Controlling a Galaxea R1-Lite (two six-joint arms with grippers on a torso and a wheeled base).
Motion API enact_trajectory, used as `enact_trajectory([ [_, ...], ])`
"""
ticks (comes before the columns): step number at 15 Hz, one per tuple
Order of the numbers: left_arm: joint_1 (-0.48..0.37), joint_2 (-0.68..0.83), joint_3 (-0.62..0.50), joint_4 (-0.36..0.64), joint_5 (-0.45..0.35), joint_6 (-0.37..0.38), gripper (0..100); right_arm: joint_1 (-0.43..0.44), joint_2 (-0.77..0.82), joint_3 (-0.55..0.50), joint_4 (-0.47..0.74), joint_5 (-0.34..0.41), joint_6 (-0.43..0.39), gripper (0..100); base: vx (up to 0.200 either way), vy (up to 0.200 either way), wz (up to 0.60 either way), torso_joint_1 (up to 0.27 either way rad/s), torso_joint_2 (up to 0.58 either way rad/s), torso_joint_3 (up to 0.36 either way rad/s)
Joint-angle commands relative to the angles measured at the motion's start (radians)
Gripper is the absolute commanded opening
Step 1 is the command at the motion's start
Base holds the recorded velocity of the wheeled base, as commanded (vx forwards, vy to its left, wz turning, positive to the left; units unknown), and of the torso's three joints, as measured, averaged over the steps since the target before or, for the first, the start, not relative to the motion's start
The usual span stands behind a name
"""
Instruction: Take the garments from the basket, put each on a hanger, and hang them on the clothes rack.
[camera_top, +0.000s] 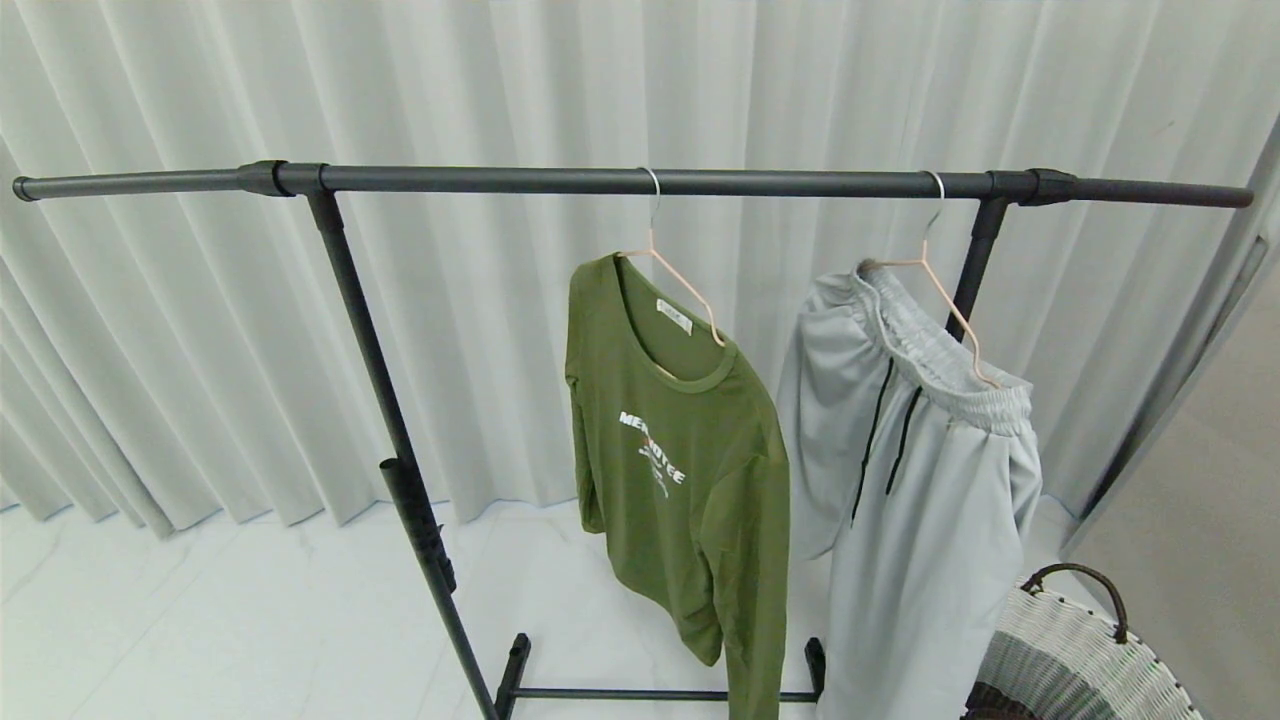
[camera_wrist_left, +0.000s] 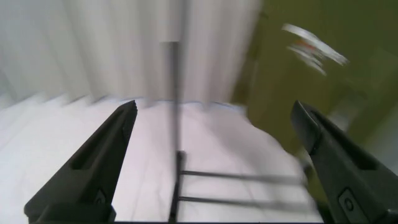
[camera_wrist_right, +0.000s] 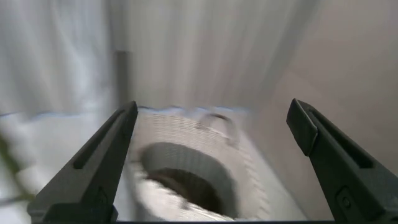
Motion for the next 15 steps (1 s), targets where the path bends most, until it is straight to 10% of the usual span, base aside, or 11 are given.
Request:
enact_trajectory([
  [1, 0.002, -0.005, 0.002, 0.004, 0.005, -0.006, 100, 0.003, 0.0, 0.0, 0.001, 0.032, 0.011, 100, 0.0, 0.0, 0.0, 0.0, 0.0, 0.0],
  [6, 0.131, -0.018, 0.002, 0.025, 0.001, -0.001, 100, 0.003, 0.0, 0.0, 0.053, 0.114, 0.075, 100, 0.0, 0.0, 0.0, 0.0, 0.0, 0.0],
  [15, 0.073, -0.099, 0.002, 0.025, 0.001, -0.009, 100, 0.003, 0.0, 0.0, 0.053, 0.114, 0.075, 100, 0.0, 0.0, 0.0, 0.0, 0.0, 0.0],
])
